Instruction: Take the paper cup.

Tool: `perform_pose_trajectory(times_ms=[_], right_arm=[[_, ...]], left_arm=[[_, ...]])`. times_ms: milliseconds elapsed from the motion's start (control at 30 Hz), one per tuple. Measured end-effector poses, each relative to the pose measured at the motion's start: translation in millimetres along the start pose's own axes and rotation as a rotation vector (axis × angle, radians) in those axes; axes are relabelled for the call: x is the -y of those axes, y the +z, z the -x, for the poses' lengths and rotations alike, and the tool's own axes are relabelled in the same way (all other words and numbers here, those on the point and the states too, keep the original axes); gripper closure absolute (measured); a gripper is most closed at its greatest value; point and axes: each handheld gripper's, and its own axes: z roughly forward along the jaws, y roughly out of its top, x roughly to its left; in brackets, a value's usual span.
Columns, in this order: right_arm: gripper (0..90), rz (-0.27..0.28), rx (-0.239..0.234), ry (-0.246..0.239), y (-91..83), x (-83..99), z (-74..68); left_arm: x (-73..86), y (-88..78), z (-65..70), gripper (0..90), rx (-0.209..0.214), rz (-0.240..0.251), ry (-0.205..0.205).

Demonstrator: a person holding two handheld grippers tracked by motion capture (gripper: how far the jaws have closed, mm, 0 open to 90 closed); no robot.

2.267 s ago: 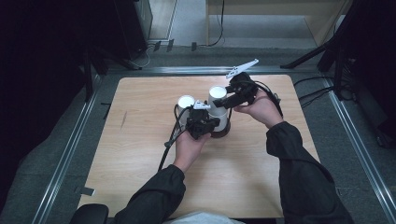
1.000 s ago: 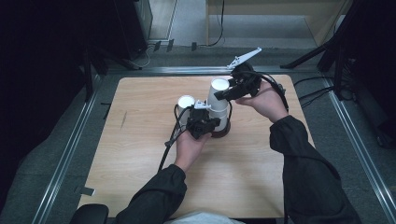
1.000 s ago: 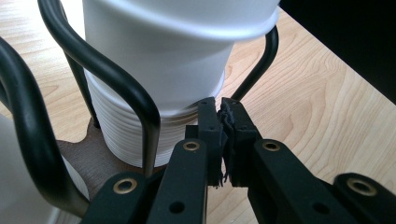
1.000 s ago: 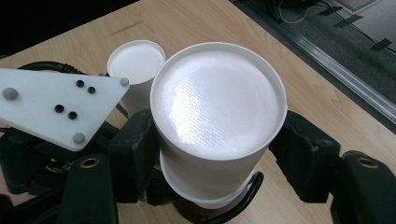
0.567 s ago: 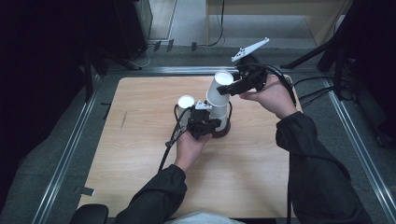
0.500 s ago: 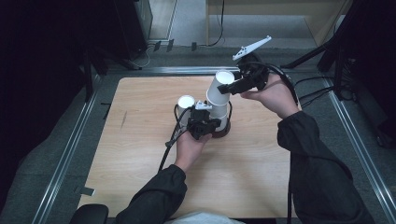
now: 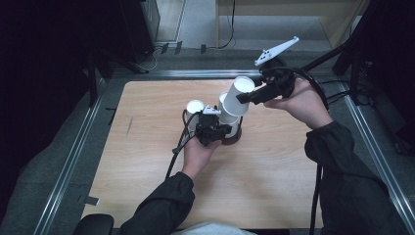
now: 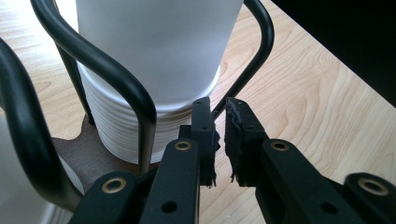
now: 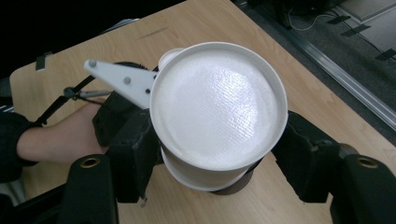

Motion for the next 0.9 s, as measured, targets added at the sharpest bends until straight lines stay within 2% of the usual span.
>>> perform_pose_trajectory(times_ms=[67,133,300,467,600,733,800,900], right_arm=[[34.0,-0.013,-0.004,-0.004,-2.3,6.9,-2.0],[33.9,-0.024,-0.002,-0.010,-4.2,14.1,-2.7],[33.9,-0.017,0.003,0.018,-11.2,31.8,-1.2],[33.9,-0.018,-0.005,0.019,-14.4,47.8,-3.1],[33.9,-0.020,-0.011,0.019,-13.3,57.0,-5.5],[34.0,-0.034,-0.018,0.011,-10.0,64.6,-11.3],[33.9,-0.035,-0.024,0.001,-7.9,69.3,-15.3],[33.9,-0.031,-0.030,-0.003,-5.4,74.6,-18.3]], left_arm=[[-0.3,-1.2,0.0,79.9,0.016,-0.001,-0.003],[-0.9,-3.2,0.6,78.3,0.050,0.001,-0.005],[-0.7,-6.2,3.6,73.8,0.074,-0.030,0.025],[-0.5,-13.9,4.4,69.0,0.106,-0.046,0.060],[-0.5,-21.9,1.7,64.6,0.130,-0.057,0.073],[0.4,-30.7,-3.4,62.9,0.175,-0.052,0.086],[0.7,-34.4,-4.2,61.8,0.178,-0.056,0.093],[2.5,-41.0,-6.7,59.7,0.195,-0.069,0.138]])
